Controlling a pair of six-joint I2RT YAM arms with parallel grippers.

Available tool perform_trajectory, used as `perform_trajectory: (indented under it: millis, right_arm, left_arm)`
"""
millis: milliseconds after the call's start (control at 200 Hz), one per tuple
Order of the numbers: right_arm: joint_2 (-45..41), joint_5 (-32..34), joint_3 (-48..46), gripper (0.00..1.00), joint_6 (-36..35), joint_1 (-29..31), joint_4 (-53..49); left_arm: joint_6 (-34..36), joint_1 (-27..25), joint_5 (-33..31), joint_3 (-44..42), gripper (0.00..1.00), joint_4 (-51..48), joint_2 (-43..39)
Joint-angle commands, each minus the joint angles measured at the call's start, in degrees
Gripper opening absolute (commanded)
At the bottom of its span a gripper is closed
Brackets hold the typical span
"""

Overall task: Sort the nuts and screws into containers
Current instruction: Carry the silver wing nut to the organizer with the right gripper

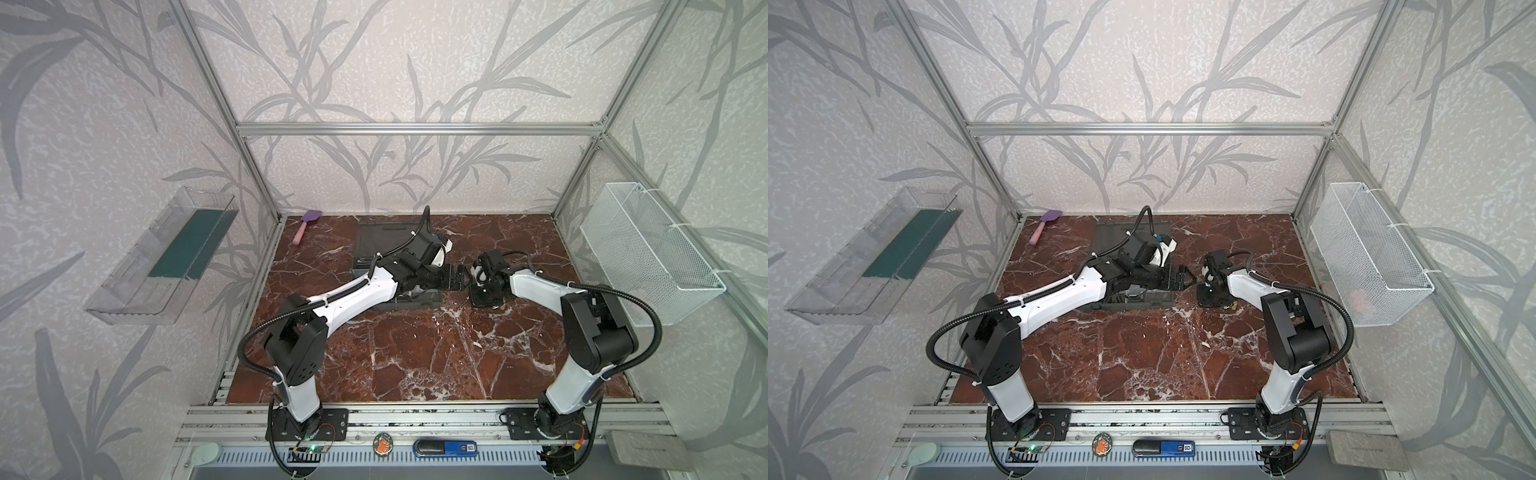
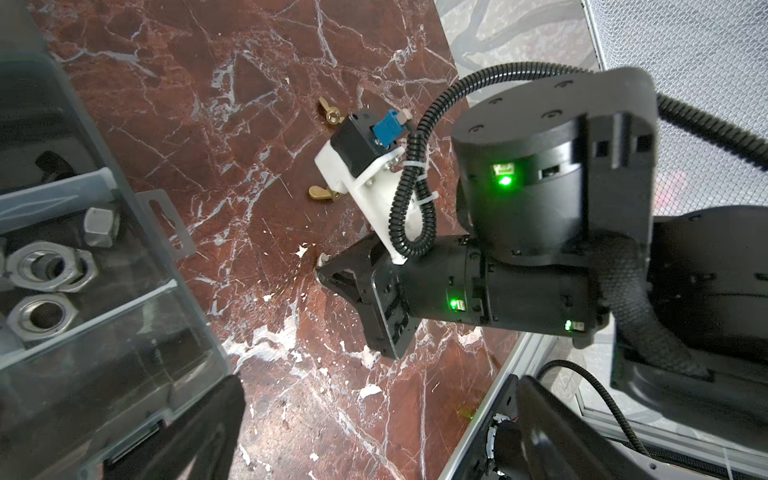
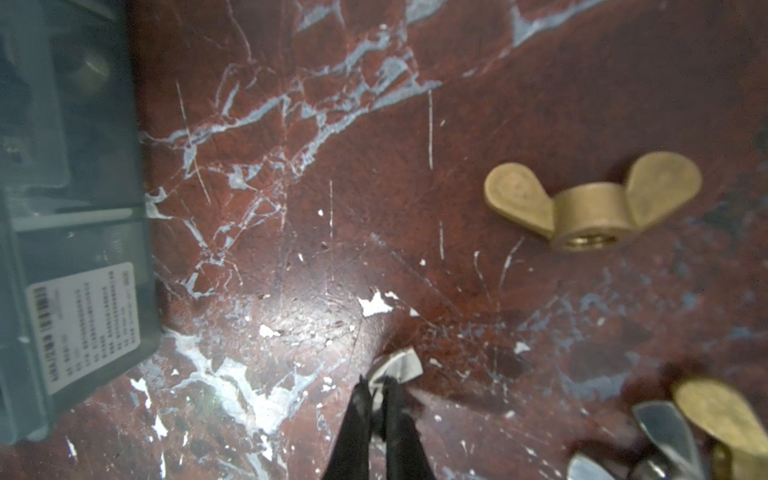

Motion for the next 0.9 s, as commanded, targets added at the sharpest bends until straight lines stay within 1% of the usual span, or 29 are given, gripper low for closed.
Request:
perform_trajectory:
  millis: [0, 300, 485, 605, 725, 900]
  right_arm:
    - [-2.33, 0.27, 2.54, 0.0, -0.26, -0.21, -2.25]
    - [-2.31, -3.06, 8.11, 0.0, 1.09, -0.14, -3.61]
    - [-0.89, -6.13, 13.15, 0.0, 3.04, 0.34, -3.56]
    - [0.98, -6.09, 16.66, 0.0, 4.17, 2.07, -3.16]
    - [3.43, -6.36, 20.06, 0.0, 5.12, 4.6, -2.37]
    - [7.21, -5.26, 25.36, 0.0, 6.1, 9.06, -0.71]
  left_arm:
    - [1.64, 0.22, -1.33, 1.33, 1.0, -1.42, -2.58]
    - [3.61, 1.44, -2.96, 0.45, 0.99, -3.63, -5.46]
    - [3.05, 4.34, -2.47, -2.68, 0.99, -3.13, -8.85]
    - [1.9, 6.98, -1.61, -5.98, 0.99, -2.28, -11.9]
    - [-0.67, 10.98, 0.39, -10.74, 0.99, 0.19, -15.31]
    - [-1.12, 15.24, 1.0, -15.82, 0.99, -0.07, -20.02]
